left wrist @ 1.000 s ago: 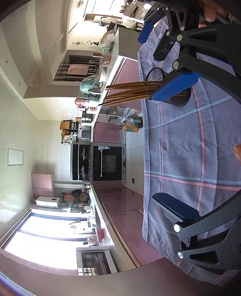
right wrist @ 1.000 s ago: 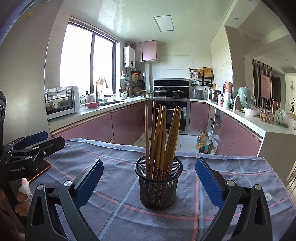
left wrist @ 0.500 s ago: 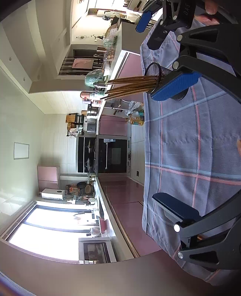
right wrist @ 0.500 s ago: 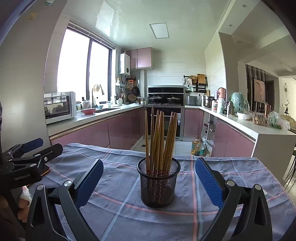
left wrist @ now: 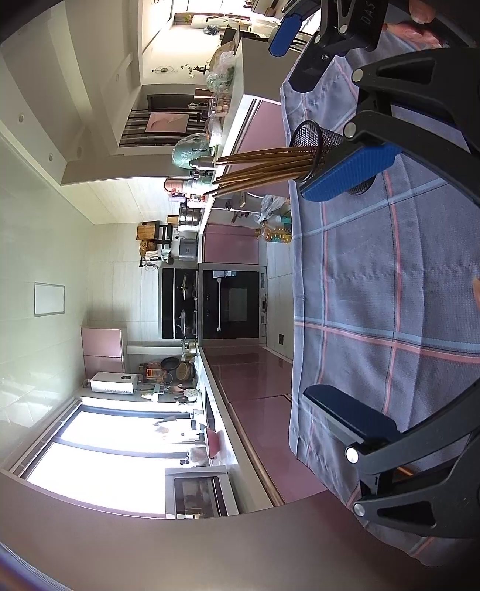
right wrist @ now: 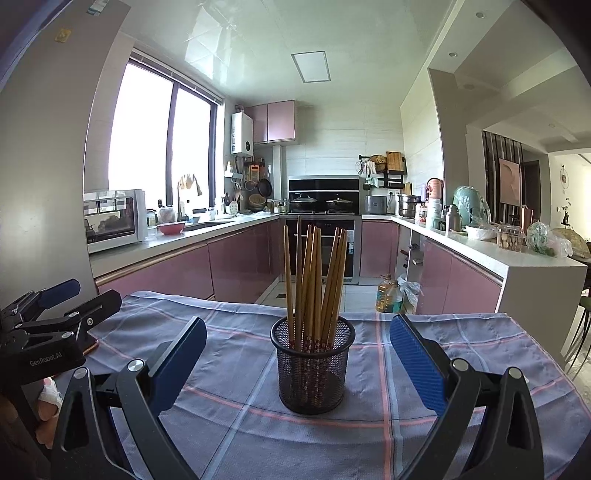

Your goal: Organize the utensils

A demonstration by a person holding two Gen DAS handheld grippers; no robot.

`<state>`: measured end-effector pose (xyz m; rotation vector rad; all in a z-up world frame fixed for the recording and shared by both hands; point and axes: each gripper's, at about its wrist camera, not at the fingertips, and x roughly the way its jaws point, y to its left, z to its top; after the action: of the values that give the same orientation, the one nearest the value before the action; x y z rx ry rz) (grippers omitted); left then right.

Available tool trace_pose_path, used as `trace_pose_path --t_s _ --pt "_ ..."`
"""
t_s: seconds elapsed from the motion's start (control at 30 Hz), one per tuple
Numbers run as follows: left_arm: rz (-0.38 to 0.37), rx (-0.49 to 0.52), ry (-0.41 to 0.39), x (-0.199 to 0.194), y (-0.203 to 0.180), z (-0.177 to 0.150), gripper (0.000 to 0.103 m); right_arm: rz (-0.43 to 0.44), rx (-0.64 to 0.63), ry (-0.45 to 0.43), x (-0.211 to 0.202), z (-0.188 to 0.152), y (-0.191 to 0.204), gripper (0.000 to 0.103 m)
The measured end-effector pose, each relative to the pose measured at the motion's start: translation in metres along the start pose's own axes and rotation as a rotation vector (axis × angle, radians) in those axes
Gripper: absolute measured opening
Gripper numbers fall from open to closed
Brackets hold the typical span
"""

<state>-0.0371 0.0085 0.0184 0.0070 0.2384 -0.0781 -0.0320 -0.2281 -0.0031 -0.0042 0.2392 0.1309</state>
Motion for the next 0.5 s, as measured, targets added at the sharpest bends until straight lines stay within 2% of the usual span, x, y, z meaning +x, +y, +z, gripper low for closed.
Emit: trace_pose_path --t_s 0.5 --pt "0.002 0.005 0.001 0.0005 -0.0041 -0.0028 0.097 -0.033 0.013 -0.002 -0.0032 -0.0009 -0.0015 0.096"
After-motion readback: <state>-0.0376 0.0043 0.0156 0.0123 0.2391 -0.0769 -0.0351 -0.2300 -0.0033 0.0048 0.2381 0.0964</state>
